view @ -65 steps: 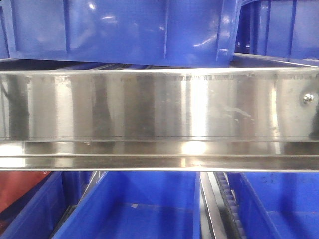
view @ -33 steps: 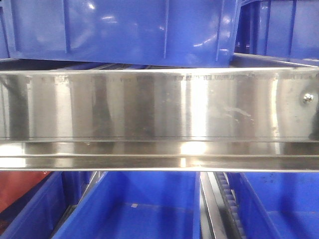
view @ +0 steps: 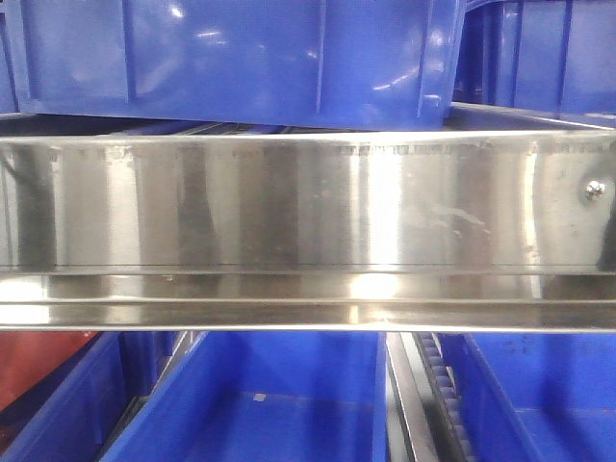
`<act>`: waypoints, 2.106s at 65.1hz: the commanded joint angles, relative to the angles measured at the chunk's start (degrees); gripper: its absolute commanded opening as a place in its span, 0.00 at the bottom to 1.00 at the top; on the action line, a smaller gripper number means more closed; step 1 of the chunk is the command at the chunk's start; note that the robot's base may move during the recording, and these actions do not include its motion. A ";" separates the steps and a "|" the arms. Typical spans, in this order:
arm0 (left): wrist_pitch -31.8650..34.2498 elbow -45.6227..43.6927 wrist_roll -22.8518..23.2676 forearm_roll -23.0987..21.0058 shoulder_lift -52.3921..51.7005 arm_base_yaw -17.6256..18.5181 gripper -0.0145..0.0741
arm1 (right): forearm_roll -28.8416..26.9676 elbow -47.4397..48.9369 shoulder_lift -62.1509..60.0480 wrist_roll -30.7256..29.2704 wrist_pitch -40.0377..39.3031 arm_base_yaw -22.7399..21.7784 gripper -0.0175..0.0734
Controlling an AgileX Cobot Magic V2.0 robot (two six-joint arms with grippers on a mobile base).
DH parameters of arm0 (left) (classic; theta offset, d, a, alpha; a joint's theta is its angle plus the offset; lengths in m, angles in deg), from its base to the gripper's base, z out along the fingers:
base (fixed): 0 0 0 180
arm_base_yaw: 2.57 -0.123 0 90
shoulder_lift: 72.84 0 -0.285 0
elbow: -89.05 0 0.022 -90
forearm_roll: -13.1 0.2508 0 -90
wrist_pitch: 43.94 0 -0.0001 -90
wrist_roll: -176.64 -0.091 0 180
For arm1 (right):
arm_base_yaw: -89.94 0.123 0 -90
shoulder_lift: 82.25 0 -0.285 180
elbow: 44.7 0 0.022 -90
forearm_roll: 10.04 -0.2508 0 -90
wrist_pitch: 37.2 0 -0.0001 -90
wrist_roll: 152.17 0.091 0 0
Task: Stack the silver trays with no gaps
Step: 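Pull the held tray back out of the shelf toward the robot, then turn the base away from the shelf while holding the tray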
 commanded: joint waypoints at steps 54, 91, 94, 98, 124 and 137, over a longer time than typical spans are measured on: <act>5.58 -0.77 -0.46 1.65 -0.68 0.26 0.15 | 2.62 0.57 -0.82 -0.50 -1.14 -0.05 0.12; 5.58 -0.77 -0.46 1.65 -0.68 0.26 0.15 | 2.62 0.57 -0.72 -0.50 -1.25 -0.05 0.12; 5.58 -0.77 -0.46 1.65 -0.68 0.26 0.15 | 2.62 0.57 -0.72 -0.50 -1.25 -0.05 0.12; 5.71 -0.77 -0.46 1.65 -0.68 0.26 0.15 | 2.62 0.57 -0.72 -0.50 -1.73 -0.05 0.12; 5.71 -0.77 -0.46 1.65 -0.68 0.26 0.15 | 2.62 0.57 -0.72 -0.50 -8.98 -0.05 0.12; 5.71 -0.77 -0.46 1.65 -0.68 0.26 0.15 | 2.62 0.57 -0.72 -0.50 -12.75 -0.05 0.12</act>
